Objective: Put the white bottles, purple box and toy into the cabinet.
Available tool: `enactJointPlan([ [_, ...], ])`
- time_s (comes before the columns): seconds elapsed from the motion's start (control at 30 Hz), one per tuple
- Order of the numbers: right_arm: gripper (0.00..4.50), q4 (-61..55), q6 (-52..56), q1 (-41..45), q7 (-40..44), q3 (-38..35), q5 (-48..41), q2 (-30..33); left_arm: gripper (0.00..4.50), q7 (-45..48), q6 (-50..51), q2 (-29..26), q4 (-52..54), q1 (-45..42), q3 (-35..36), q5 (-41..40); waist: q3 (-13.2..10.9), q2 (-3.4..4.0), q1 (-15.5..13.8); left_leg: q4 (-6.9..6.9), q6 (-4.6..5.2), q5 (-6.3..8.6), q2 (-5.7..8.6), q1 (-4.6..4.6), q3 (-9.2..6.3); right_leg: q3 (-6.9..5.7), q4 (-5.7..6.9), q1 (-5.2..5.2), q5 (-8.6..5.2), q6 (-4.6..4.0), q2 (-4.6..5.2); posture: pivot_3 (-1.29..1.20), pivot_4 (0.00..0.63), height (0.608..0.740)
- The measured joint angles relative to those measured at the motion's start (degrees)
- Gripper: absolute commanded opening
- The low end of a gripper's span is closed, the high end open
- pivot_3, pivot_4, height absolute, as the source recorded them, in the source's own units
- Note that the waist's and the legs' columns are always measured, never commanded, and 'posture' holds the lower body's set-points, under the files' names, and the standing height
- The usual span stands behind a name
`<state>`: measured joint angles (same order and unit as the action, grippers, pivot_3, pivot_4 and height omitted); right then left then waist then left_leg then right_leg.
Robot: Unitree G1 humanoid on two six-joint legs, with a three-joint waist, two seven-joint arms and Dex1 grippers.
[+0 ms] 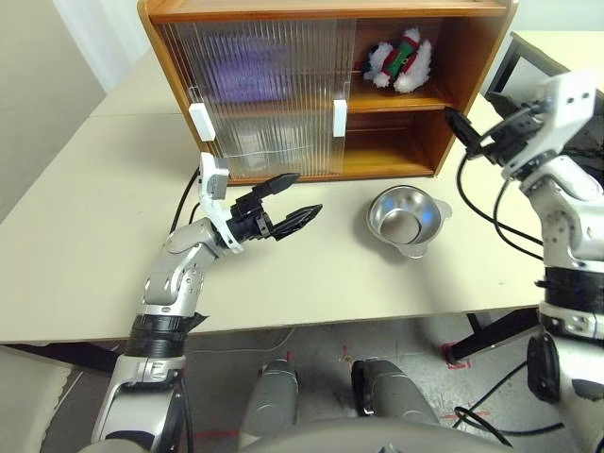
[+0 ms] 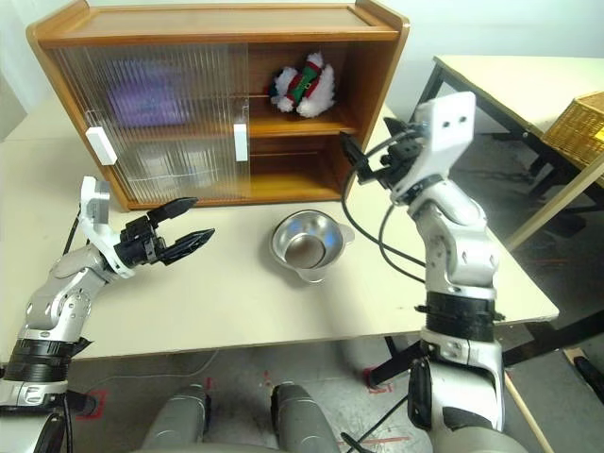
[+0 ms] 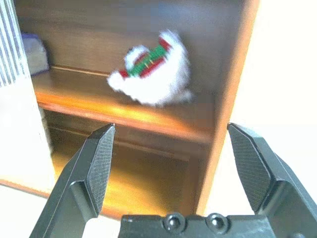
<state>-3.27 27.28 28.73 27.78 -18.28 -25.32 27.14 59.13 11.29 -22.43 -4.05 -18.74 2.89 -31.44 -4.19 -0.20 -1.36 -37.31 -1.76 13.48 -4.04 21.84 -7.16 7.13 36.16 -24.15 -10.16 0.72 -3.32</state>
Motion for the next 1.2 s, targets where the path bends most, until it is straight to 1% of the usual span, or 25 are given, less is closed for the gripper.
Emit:
enactJointPlan([
  [0.13,4.47,-4.3,10.95,-3.22,-1.25,-5.48,-11.22,-0.52,4.5,1.14,-0.43,-0.15,-1.41,-1.11,-0.03,0.24,-0.01,-0.01,0.5,0.0,0.0,0.01,0.17,0.02,0.0,0.03,-0.02,0.02,-0.08,0.13,0.0,-0.02,0.09,0.74],
  [0.23,4.47,-5.05,17.64,-4.88,-4.42,-9.78,-19.13,-2.45,4.5,1.81,-0.54,-0.21,-1.98,-1.21,-0.02,0.46,-0.02,-0.03,0.88,0.01,-0.02,0.04,0.42,0.05,-0.09,0.09,-0.04,0.02,-0.16,0.25,0.15,-0.02,0.095,0.74],
  [0.37,4.47,-5.05,21.69,-5.86,-7.85,-13.44,-25.25,-3.49,4.5,1.96,-0.56,-0.26,-2.12,-1.2,-0.02,0.51,-0.03,-0.03,1.16,0.0,-0.13,0.13,0.61,0.11,-0.23,0.17,-0.1,0.01,-0.23,0.37,0.26,-0.02,0.102,0.74],
  [0.47,4.47,-3.89,25.38,-6.04,-12.47,-17.63,-32.48,-5.35,4.5,2.0,-0.56,-0.31,-2.11,-1.15,-0.01,0.5,-0.05,-0.03,1.21,0.04,-0.46,0.37,0.63,0.17,-0.37,0.22,-0.17,0.0,-0.28,0.43,0.27,-0.01,0.106,0.74],
  [0.53,4.47,-0.93,28.68,-6.19,-17.1,-21.16,-38.89,-6.75,4.5,1.99,-0.56,-0.34,-2.1,-1.09,-0.01,0.5,-0.06,-0.03,1.19,0.07,-0.75,0.56,0.63,0.25,-0.47,0.36,-0.23,-0.05,-0.33,0.46,0.3,-0.01,0.109,0.74],
  [0.63,4.47,3.7,31.94,-6.27,-24.75,-24.67,-47.86,-7.76,4.5,1.98,-0.55,-0.38,-2.08,-1.03,-0.01,0.5,-0.07,0.0,1.14,0.11,-0.75,0.56,0.64,0.55,-0.54,0.53,-0.22,-0.37,-0.4,0.48,0.5,0.0,0.11,0.74],
  [0.7,4.47,5.9,32.7,-6.3,-27.28,-25.82,-51.68,-7.76,4.5,1.92,-0.55,-0.38,-2.05,-0.96,-0.01,0.5,-0.08,0.0,1.1,0.19,-0.69,0.53,0.66,0.68,-0.54,0.62,-0.22,-0.5,-0.49,0.47,0.5,0.0,0.115,0.74],
  [0.87,4.47,10.54,32.74,-7.8,-29.89,-26.42,-56.96,-7.62,4.5,1.72,-0.52,-0.68,-1.27,-0.38,0.02,0.46,-0.08,-0.01,0.91,0.44,-0.58,0.54,0.71,0.72,-0.53,0.73,-0.18,-0.55,-0.88,0.53,0.32,0.02,0.122,0.74],
  [1.2,4.47,13.72,34.18,-11.85,-29.87,-24.11,-60.2,-7.33,4.5,0.76,-0.06,-1.27,0.14,0.71,0.27,0.38,-0.11,-0.05,0.25,0.43,-0.49,0.65,0.81,0.9,-0.37,0.44,-0.19,-0.61,-1.12,0.77,0.34,0.04,0.125,0.74],
])
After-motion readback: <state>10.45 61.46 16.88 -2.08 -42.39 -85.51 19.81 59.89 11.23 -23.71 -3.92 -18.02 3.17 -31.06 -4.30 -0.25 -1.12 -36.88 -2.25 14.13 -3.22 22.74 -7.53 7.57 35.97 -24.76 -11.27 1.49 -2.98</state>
